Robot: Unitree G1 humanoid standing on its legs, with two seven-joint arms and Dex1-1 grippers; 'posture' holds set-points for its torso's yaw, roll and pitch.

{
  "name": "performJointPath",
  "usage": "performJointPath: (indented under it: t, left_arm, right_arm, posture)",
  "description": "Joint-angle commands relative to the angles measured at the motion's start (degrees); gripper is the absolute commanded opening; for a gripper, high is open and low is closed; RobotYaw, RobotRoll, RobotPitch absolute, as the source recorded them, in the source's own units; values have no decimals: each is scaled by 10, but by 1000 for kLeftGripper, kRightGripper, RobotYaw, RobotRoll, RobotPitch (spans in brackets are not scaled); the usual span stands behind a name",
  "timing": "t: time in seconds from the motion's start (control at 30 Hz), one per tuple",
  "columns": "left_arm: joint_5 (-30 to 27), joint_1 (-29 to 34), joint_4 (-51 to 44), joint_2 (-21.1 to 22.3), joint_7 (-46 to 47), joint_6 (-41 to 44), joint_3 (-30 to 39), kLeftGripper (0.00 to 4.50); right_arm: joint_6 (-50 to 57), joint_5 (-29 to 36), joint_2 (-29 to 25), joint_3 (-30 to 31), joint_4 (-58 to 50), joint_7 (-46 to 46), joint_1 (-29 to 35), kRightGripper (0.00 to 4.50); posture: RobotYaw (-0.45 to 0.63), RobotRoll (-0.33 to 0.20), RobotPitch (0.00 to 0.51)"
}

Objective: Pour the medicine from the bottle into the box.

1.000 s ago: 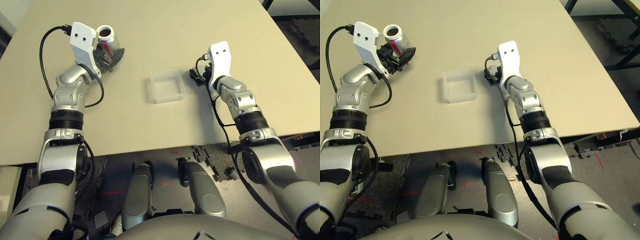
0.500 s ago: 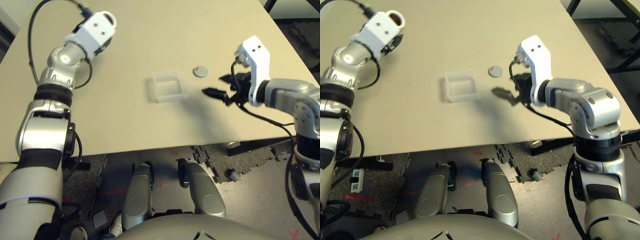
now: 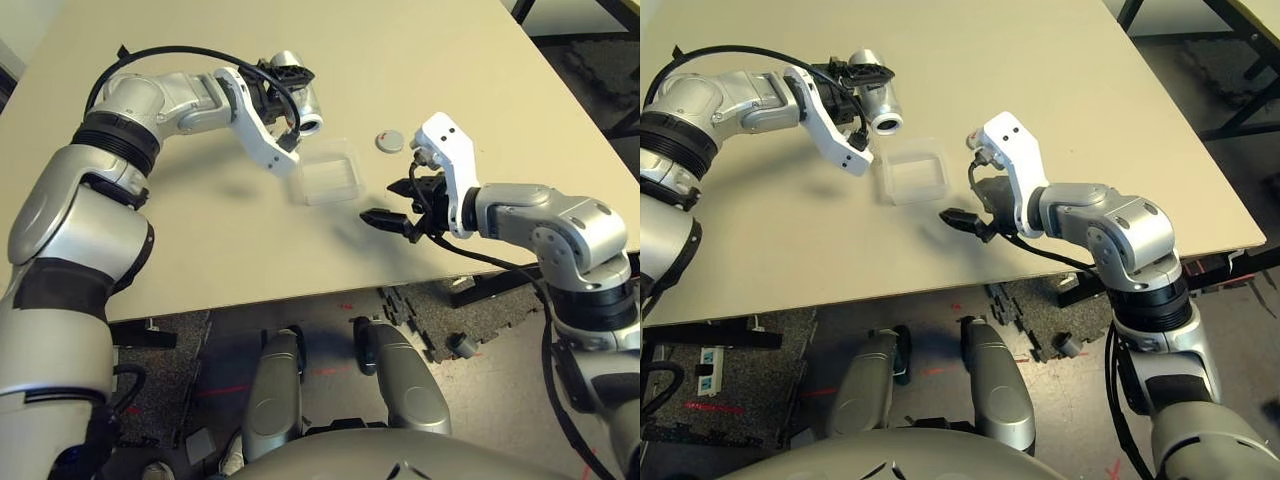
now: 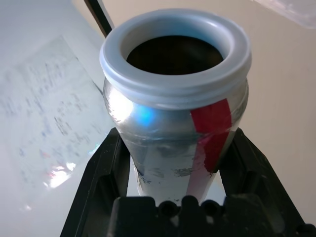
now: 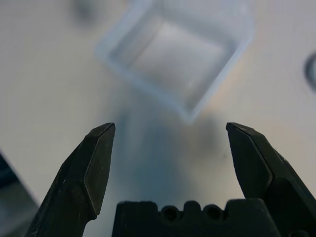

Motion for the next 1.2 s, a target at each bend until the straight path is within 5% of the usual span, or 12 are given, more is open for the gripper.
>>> performJointPath:
  t: [0.03,0.3,0.43,0.6,0.87,1.2]
  left_arm:
    - [16,-15,25,-15,24,0,-16,2757]
    - [-14,-9,53,-34,20,-11,2,2757]
    - [-333,52,119,-74,-246,69,265,2757]
    - [-549,87,102,-104,-365,273,471,2757]
    - [-697,168,51,-137,-352,414,609,2757]
    - [-755,198,33,-175,-288,480,657,2757]
  right_arm:
    - [-13,-9,6,12,14,-4,-4,4500]
    - [-22,-15,11,17,22,1,-8,4500]
    - [-23,-14,3,20,14,8,-5,4500]
    - [-24,-17,-9,25,11,15,-4,4500]
    - [-24,-26,-25,34,17,20,-11,4500]
    - [-21,-43,-36,43,17,20,-12,4500]
  posture:
    - [-1,0,189]
    - [-8,0,191]
    - [-12,0,191]
    - [-14,0,192]
    - [-17,0,195]
    - [-39,0,192]
